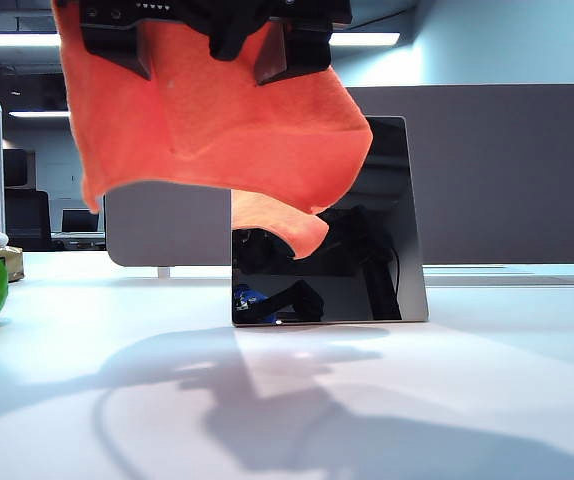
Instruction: Pick up the cloth from the table and use it to cover the mirror.
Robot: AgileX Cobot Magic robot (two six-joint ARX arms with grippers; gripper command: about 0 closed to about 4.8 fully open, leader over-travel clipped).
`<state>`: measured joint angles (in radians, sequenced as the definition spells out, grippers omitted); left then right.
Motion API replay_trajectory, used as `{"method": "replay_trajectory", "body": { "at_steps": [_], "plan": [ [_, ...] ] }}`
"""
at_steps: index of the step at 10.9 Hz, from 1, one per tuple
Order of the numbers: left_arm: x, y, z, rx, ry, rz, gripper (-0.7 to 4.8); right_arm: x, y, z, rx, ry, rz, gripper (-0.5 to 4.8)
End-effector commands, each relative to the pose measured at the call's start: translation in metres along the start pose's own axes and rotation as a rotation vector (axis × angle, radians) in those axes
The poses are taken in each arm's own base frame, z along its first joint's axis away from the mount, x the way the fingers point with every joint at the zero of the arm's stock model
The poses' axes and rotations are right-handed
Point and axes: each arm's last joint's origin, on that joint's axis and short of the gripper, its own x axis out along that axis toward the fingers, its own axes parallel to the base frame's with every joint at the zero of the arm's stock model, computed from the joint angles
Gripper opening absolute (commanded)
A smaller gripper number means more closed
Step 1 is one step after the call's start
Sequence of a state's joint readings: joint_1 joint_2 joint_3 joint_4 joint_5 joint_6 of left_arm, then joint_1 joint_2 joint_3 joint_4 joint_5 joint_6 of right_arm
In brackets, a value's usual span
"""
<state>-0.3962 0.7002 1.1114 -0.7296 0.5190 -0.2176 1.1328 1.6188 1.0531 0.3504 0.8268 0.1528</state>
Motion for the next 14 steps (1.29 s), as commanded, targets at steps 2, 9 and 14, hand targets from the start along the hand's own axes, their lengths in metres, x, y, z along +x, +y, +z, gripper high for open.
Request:
{"method": "replay_trajectory", "body": {
  "at_steps": [2,9,14],
  "plan": [
    [-0.002,0.003,0.007,0.092,-0.083,0.186,-0.06,-0.001,0.001,0.003,0.016,-0.008,0.026,1.4],
    [0.004,0.02,0.014,0.267,-0.099,0.633,-0.06,-0.016,0.015,-0.003,-0.108,0.02,0.088,0.7],
    [0.024,0.036,0.017,0.291,-0.025,0.743,-0.06,-0.015,0.012,-0.003,-0.221,0.011,-0.001,1.77]
  ]
}}
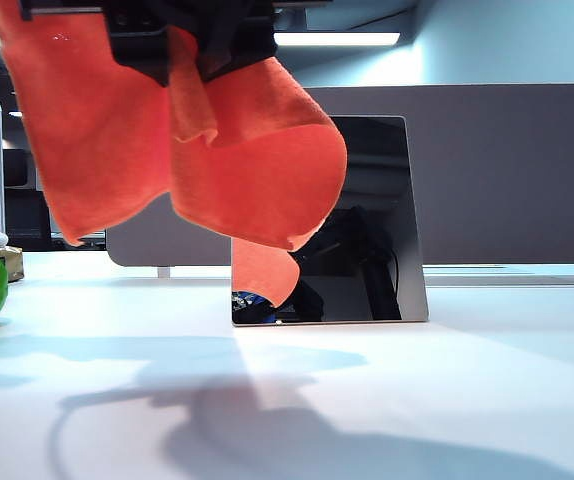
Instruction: Pick up the cloth from the table and use it to cover the mirror.
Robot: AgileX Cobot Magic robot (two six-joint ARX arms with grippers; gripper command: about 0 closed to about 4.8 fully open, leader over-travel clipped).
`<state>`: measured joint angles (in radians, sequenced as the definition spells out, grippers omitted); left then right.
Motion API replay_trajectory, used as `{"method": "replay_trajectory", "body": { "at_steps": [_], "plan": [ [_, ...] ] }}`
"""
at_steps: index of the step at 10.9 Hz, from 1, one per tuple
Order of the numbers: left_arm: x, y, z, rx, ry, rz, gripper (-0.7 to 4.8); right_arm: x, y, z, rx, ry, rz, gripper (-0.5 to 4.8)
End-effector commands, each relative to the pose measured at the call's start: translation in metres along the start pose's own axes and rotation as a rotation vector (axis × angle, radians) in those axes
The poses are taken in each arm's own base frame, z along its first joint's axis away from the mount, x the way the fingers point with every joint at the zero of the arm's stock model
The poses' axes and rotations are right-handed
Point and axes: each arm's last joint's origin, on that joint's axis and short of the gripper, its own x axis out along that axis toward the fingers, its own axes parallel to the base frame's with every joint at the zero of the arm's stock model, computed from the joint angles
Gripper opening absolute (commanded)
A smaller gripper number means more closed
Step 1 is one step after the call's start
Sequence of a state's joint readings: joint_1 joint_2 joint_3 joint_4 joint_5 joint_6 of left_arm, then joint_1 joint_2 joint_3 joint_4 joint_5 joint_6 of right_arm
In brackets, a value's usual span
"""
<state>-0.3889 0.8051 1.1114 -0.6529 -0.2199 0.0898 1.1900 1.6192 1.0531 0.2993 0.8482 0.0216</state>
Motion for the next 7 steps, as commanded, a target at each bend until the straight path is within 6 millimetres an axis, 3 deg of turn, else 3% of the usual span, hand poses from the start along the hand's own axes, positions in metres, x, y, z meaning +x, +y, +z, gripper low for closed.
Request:
{"method": "replay_trajectory", "body": {
  "at_steps": [1,3,4,7],
  "plan": [
    [0.005,-0.002,0.004,0.001,-0.016,-0.025,-0.06,0.002,-0.003,0.004,-0.041,-0.011,-0.037,1.82],
    [0.005,-0.001,0.004,0.0,-0.021,-0.024,-0.06,0.005,-0.007,0.002,-0.055,0.007,-0.047,2.22],
    [0.005,-0.001,0.005,0.0,-0.023,-0.025,-0.06,0.02,-0.021,-0.005,-0.089,0.066,-0.039,2.65],
    [0.005,-0.002,0.005,-0.001,-0.031,-0.04,-0.06,0.023,-0.026,-0.007,-0.1,0.086,-0.051,2.66]
  ]
}}
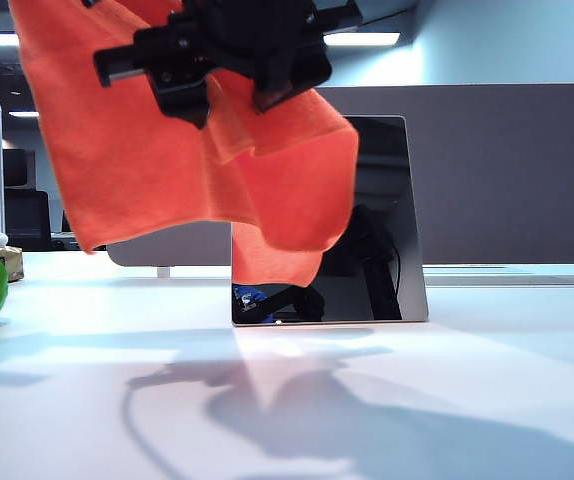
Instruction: Pick up the cloth from the table and use it to cover the mirror.
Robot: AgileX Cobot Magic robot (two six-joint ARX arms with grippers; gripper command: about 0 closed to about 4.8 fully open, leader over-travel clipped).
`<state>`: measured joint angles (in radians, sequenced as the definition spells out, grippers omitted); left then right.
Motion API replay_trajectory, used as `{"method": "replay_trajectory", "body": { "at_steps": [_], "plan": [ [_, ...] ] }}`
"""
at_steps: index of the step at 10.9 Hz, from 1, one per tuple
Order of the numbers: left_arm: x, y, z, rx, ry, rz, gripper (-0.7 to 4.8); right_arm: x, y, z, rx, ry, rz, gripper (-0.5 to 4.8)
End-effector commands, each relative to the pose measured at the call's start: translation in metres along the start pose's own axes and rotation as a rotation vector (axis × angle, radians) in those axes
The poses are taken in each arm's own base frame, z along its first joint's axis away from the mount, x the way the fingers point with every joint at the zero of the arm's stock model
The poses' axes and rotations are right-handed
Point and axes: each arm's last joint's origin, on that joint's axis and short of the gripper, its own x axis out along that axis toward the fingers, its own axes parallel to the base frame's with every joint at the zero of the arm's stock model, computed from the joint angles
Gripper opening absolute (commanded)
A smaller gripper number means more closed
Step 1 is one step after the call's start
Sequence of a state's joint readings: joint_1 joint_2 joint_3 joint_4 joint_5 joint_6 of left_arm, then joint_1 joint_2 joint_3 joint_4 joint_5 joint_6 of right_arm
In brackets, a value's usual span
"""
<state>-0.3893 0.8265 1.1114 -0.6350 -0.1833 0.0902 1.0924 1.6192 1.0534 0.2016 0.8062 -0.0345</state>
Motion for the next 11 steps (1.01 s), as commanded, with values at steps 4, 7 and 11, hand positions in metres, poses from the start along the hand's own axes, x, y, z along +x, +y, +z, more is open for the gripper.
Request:
{"method": "replay_trajectory", "body": {
  "at_steps": [4,7,11],
  "plan": [
    [-0.002,-0.001,0.005,-0.025,-0.043,-0.054,-0.06,0.018,-0.015,-0.004,0.005,0.036,-0.024,3.48],
    [-0.002,-0.001,0.005,-0.025,-0.043,-0.054,-0.06,0.022,-0.02,-0.005,0.009,0.042,-0.057,3.5],
    [-0.002,-0.002,0.005,-0.024,-0.044,-0.073,-0.06,0.023,-0.02,-0.005,0.016,0.039,-0.054,3.47]
  ]
}}
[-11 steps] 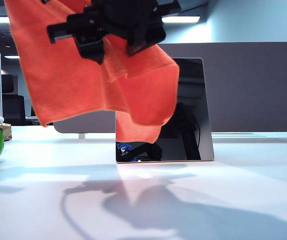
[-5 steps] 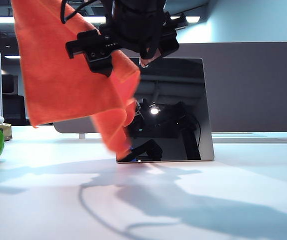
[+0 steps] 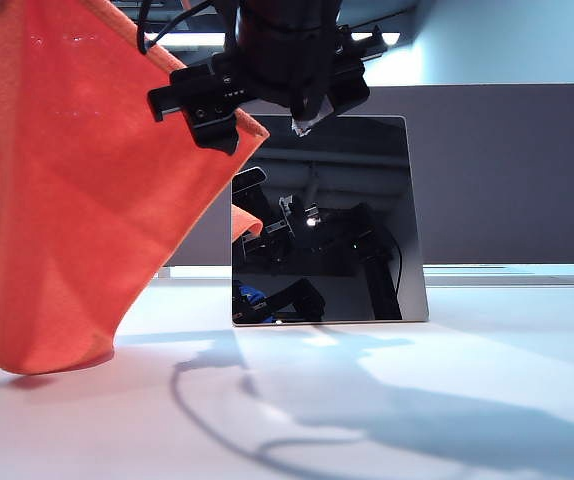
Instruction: Pick up the cloth from the table and use it to cover the mirror.
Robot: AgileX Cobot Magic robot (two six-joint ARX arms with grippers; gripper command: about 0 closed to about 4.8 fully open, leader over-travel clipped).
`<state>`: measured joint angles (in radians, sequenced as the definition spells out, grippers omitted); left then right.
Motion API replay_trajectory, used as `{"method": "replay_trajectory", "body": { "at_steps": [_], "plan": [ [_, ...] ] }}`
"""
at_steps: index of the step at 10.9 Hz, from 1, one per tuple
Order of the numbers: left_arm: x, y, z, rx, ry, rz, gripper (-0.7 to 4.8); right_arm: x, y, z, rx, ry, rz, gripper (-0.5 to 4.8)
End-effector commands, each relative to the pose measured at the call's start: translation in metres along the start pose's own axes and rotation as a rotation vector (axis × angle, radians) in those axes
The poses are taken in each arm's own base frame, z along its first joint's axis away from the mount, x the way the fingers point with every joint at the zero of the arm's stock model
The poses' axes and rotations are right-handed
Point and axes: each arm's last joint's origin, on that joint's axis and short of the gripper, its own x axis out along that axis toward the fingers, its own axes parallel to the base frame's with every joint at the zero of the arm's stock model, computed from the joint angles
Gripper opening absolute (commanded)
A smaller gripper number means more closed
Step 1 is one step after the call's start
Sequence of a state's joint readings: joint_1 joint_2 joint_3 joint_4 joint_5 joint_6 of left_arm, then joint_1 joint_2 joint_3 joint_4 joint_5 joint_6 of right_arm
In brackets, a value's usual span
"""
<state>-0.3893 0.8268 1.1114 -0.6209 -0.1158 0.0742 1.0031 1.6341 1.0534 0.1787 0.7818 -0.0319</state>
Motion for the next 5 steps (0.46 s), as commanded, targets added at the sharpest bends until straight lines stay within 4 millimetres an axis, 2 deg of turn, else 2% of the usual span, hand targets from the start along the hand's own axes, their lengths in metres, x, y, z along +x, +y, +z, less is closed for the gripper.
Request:
{"method": "replay_trajectory", "body": {
  "at_steps": [1,2,5],
  "plan": [
    [-0.002,0.0001,0.0031,-0.006,-0.025,-0.007,-0.06,-0.0002,0.0001,0.0027,0.017,-0.012,0.003,3.48],
    [-0.002,0.0001,0.0031,-0.006,-0.025,-0.007,-0.06,-0.0002,0.0001,0.0026,0.017,-0.012,-0.001,4.03],
    [-0.002,-0.0006,0.0032,-0.005,-0.027,-0.031,-0.06,-0.0011,0.0011,0.0028,0.015,-0.014,0.003,4.42]
  ]
}}
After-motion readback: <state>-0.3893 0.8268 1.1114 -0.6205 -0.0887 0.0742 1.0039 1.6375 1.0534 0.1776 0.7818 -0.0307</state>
